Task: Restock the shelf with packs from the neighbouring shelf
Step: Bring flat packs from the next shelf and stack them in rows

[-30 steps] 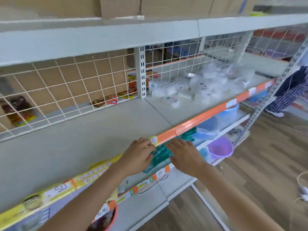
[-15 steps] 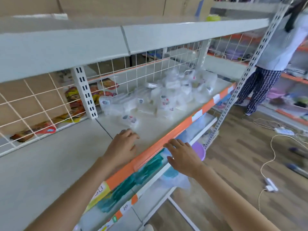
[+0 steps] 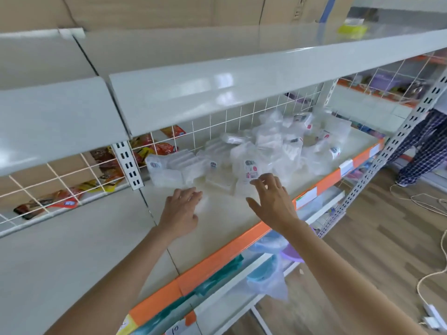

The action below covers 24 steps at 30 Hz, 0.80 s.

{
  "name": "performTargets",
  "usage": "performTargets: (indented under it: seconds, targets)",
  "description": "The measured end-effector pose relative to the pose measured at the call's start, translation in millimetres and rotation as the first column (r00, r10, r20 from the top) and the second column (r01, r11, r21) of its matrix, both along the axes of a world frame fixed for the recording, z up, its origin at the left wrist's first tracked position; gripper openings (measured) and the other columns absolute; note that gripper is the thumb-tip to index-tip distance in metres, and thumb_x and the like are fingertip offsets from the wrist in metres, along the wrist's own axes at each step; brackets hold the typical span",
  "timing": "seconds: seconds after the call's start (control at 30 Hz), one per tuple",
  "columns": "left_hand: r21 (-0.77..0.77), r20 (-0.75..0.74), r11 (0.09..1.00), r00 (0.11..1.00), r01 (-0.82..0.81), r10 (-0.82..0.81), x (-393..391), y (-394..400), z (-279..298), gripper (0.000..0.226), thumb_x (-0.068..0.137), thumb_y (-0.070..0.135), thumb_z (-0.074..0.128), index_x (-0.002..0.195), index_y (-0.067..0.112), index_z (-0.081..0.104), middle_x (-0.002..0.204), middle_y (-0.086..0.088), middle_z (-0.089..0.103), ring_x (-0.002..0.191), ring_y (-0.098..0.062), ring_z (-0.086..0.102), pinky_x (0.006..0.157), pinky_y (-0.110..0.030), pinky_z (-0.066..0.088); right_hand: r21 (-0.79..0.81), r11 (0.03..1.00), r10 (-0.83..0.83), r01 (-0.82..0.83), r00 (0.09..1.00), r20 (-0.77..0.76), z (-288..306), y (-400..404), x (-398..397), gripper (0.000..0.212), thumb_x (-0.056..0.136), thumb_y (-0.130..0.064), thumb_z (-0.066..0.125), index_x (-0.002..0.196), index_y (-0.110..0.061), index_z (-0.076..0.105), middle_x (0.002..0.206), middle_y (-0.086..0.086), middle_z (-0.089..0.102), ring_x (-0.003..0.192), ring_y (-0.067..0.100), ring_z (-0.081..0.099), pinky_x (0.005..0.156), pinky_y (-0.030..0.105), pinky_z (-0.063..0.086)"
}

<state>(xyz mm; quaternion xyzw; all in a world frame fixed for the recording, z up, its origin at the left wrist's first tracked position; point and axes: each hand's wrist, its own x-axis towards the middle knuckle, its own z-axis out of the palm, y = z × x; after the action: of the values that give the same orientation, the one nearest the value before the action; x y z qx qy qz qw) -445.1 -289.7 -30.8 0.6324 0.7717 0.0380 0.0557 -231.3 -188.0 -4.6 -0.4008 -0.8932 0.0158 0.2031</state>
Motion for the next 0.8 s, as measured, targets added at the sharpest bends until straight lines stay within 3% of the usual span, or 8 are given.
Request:
performTargets:
  seconds: [0.1,0.2,0.37,0.47,0.57,0.67,0.8]
  targets:
    - [0.028,-0.042,0.999,0.999,0.023,-0.021,15,-2,0,0.058,0.087,0.022,0.050,0.141,0.025,0.028,0.144,0.004,0.028,0.123,-0.023,0.028,0.096,-0.035,0.032,-0.015,0.999,-0.030,0.029,0.999,-0.041,11,27,-15,0.052,0.080,-0.040,0.066,0.120,-0.009,0.054,0.117,0.015,0.047,0.108,0.034,0.044,0.086,0.045,0.044]
    - [0.016,-0.074,0.999,0.997,0.029,-0.027,35,-2,3,0.064,0.087,0.037,0.053,0.143,0.022,0.025,0.135,0.002,0.032,0.118,-0.023,0.030,0.095,-0.033,0.033,-0.078,0.992,-0.099,0.103,0.994,0.045,10,46,-31,0.063,0.080,-0.060,0.054,0.124,-0.016,0.045,0.120,0.012,0.040,0.115,0.030,0.036,0.093,0.040,0.038]
    - [0.110,0.030,0.989,0.995,-0.098,0.096,56,-12,-3,0.054,0.079,0.051,0.057,0.126,0.028,0.044,0.120,0.002,0.032,0.114,-0.019,0.029,0.091,-0.033,0.030,-0.152,0.987,-0.037,0.044,0.998,0.050,5,54,-32,0.054,0.078,-0.039,0.062,0.122,-0.013,0.043,0.122,0.016,0.034,0.112,0.034,0.034,0.089,0.037,0.039]
    - [0.111,0.173,0.972,0.968,-0.205,0.184,62,-20,-10,0.055,0.076,0.050,0.061,0.124,0.028,0.045,0.124,0.001,0.032,0.119,-0.019,0.025,0.097,-0.037,0.032,-0.194,0.972,0.114,-0.131,0.989,-0.096,5,50,-23,0.053,0.070,-0.024,0.067,0.116,-0.008,0.048,0.117,0.018,0.041,0.108,0.035,0.038,0.089,0.038,0.039]
    - [0.125,0.273,0.929,0.912,-0.348,0.305,67,-34,-13,0.068,0.067,0.058,0.063,0.124,0.025,0.047,0.125,-0.001,0.037,0.117,-0.021,0.034,0.097,-0.038,0.037,-0.229,0.884,0.359,-0.407,0.906,-0.225,4,30,-12,0.047,0.067,-0.015,0.067,0.108,-0.001,0.049,0.111,0.013,0.047,0.096,0.027,0.039,0.080,0.032,0.035]
    - [0.211,0.371,0.805,0.807,-0.554,0.459,77,-62,-12,0.073,0.058,0.057,0.058,0.122,0.024,0.051,0.114,0.000,0.048,0.106,-0.021,0.045,0.090,-0.038,0.041,-0.265,0.743,0.567,-0.615,0.788,-0.241,-2,0,-10,0.050,0.064,-0.022,0.058,0.110,-0.004,0.048,0.113,0.007,0.045,0.097,0.021,0.039,0.076,0.025,0.031]
    - [0.265,0.339,0.696,0.740,-0.668,0.581,84,-109,-7,0.075,0.055,0.060,0.052,0.122,0.026,0.052,0.112,0.002,0.048,0.105,-0.018,0.044,0.088,-0.034,0.038,-0.301,0.613,0.696,-0.731,0.679,-0.234,-16,-37,-30,0.050,0.067,-0.015,0.062,0.114,-0.005,0.045,0.116,0.009,0.042,0.099,0.023,0.040,0.078,0.026,0.036]
